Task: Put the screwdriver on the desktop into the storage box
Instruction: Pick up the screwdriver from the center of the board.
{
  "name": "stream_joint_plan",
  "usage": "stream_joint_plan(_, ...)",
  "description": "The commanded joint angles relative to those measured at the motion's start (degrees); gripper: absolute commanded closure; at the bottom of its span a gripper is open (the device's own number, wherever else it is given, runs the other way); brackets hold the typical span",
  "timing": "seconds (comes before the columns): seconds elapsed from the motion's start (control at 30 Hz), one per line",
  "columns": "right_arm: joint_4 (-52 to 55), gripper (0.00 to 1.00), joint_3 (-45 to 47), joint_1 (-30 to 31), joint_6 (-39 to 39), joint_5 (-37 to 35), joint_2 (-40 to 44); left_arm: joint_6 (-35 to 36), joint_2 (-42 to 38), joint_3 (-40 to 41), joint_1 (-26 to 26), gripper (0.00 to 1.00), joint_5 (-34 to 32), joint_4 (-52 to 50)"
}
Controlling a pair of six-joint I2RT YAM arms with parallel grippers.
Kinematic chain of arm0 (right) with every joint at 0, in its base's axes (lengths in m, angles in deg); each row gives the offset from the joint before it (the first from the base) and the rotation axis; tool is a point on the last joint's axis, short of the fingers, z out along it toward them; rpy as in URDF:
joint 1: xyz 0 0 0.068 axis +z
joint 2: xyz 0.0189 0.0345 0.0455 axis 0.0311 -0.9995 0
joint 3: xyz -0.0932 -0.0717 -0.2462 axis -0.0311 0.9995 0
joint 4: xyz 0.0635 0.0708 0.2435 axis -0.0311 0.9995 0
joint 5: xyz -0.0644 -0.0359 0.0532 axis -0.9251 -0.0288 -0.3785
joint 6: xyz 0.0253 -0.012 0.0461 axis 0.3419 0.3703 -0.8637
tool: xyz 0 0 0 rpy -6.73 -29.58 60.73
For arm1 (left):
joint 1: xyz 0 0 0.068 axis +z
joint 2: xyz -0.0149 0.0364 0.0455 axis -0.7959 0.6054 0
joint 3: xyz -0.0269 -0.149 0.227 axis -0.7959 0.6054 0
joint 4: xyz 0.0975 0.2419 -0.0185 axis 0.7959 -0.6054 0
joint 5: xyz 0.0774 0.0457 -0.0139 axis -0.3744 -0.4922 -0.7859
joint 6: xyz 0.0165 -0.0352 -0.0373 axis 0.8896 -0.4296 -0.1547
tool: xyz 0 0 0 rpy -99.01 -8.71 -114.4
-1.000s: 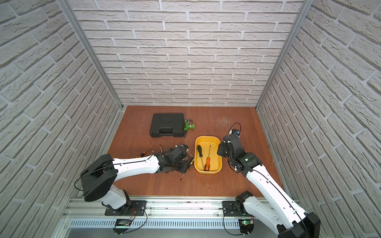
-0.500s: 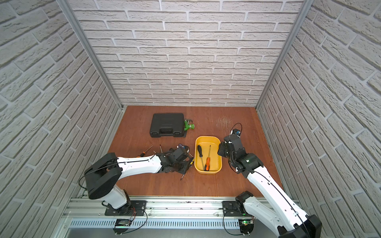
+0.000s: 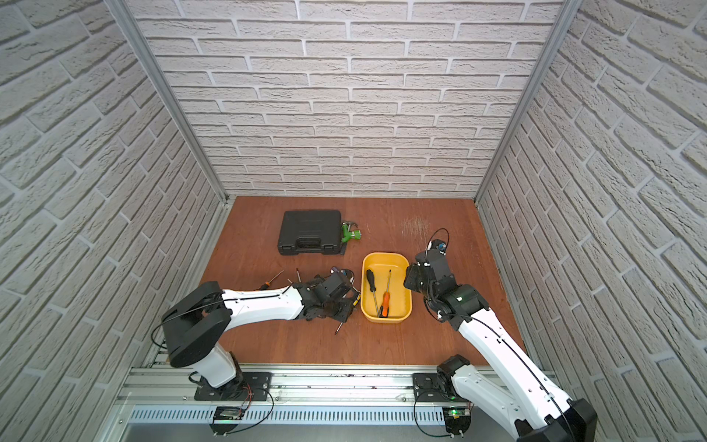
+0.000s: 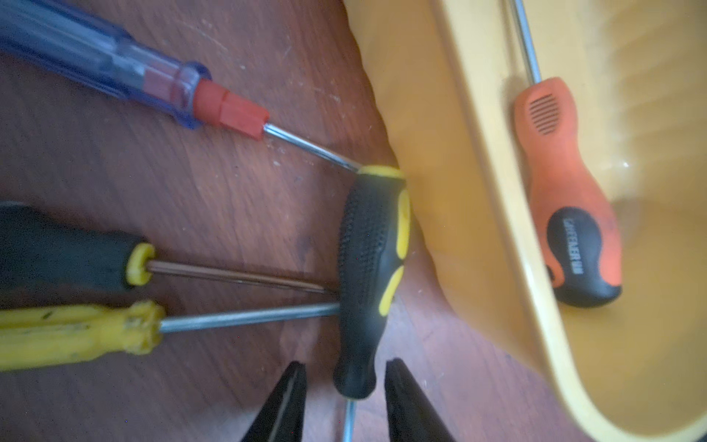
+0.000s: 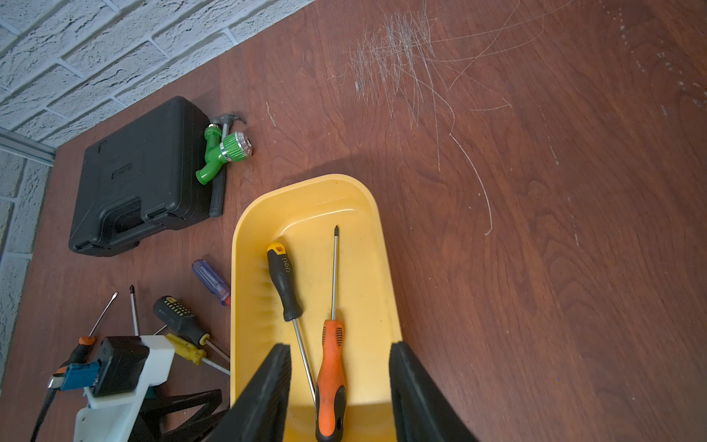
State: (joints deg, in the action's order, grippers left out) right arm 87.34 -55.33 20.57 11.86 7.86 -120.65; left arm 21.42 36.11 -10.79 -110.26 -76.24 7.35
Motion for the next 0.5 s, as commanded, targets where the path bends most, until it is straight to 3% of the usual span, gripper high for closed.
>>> stream_joint_plan(0.0,-0.6,0.53,0.4,-0.3,0.4,-0.7,0.9,0.1,1.2,-1.0,-0.2,0.62,0.7,1.3)
stream_joint_plan(0.47,-0.4,0.53,0.6,-0.3,0.5,-0.8,1.2,-0.1,2.5,-1.6,-0.2,0.67,0.6,0.6)
